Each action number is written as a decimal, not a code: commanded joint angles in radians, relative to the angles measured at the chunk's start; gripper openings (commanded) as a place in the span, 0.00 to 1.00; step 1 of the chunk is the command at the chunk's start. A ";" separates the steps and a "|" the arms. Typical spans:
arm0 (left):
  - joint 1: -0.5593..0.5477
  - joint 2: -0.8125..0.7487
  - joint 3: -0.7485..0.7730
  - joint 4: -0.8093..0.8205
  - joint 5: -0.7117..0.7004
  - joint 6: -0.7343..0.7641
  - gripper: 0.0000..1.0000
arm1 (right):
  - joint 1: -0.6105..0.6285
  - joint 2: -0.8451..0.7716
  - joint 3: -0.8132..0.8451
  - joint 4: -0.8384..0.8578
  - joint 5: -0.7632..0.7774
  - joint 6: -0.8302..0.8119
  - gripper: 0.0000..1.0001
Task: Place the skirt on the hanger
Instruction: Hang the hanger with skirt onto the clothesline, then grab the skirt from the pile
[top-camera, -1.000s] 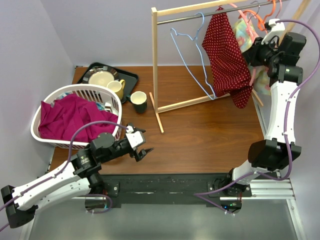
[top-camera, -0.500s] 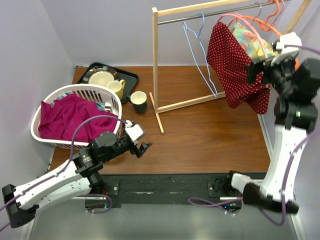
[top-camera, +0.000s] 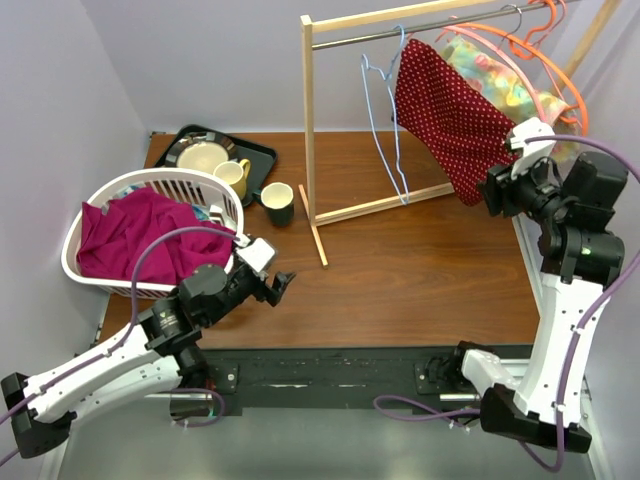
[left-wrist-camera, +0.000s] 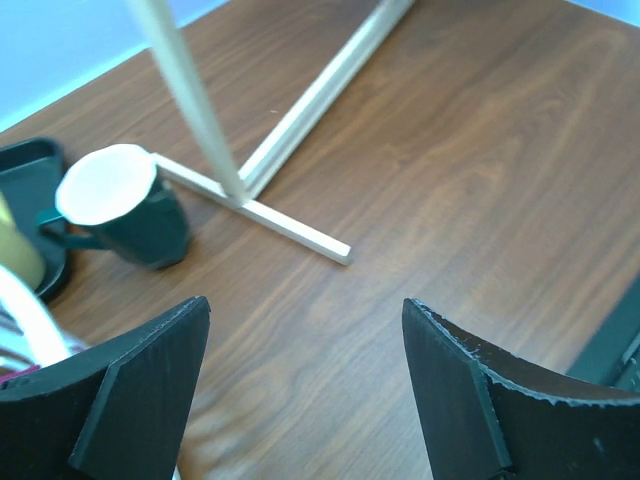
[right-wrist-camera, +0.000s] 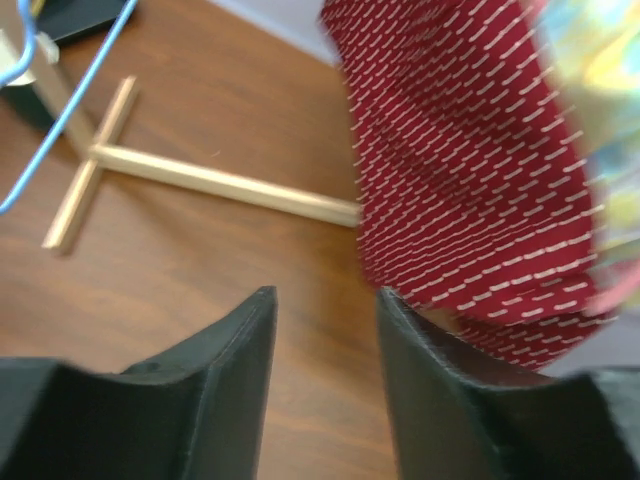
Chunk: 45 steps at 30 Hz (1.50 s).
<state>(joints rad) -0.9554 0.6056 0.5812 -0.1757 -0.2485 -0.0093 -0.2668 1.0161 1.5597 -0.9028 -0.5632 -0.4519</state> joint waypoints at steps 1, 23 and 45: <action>0.006 -0.007 0.063 0.012 -0.132 -0.043 0.82 | -0.003 -0.031 -0.099 -0.003 -0.069 0.024 0.40; 0.026 0.019 0.120 -0.054 -0.330 -0.107 0.82 | -0.164 0.181 -0.368 0.426 0.319 0.196 0.34; 0.903 0.357 0.339 -0.174 0.018 -0.415 0.83 | -0.153 0.002 -0.603 -0.079 -0.583 -0.241 0.74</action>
<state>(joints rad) -0.2531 0.8795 0.8917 -0.3214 -0.4000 -0.2417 -0.4198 1.0035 0.9516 -0.9123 -1.0496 -0.6067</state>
